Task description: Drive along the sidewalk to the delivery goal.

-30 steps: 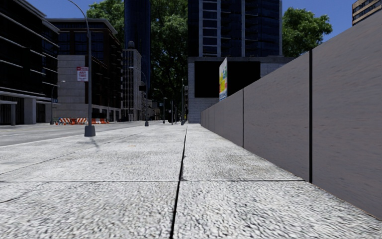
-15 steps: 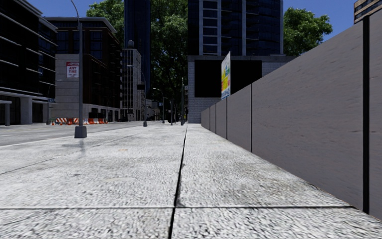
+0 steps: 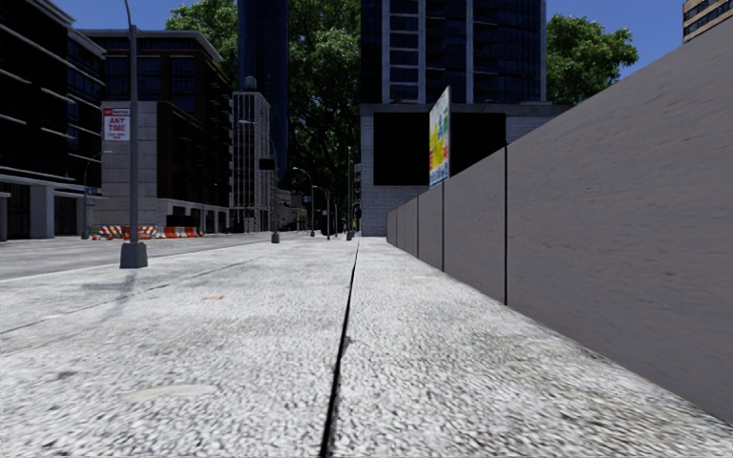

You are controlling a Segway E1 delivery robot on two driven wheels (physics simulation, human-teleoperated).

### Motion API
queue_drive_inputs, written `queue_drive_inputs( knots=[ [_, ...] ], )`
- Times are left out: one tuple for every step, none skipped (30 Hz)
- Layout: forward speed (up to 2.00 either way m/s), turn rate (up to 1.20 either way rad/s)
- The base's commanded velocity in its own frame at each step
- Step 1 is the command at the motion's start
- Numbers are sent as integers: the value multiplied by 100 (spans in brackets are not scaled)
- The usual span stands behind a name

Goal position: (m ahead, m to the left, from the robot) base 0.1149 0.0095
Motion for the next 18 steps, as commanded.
queue_drive_inputs(
  knots=[
    [0, 0],
    [0, 0],
    [0, 0],
    [0, 0],
    [0, 0],
    [0, 0],
    [0, 0],
    [0, 0],
    [0, 0],
    [0, 0],
    [0, 0],
    [0, 0],
    [0, 0],
    [0, 0],
    [0, 0],
    [0, 0],
    [0, 0],
    [0, 0]
  ],
)
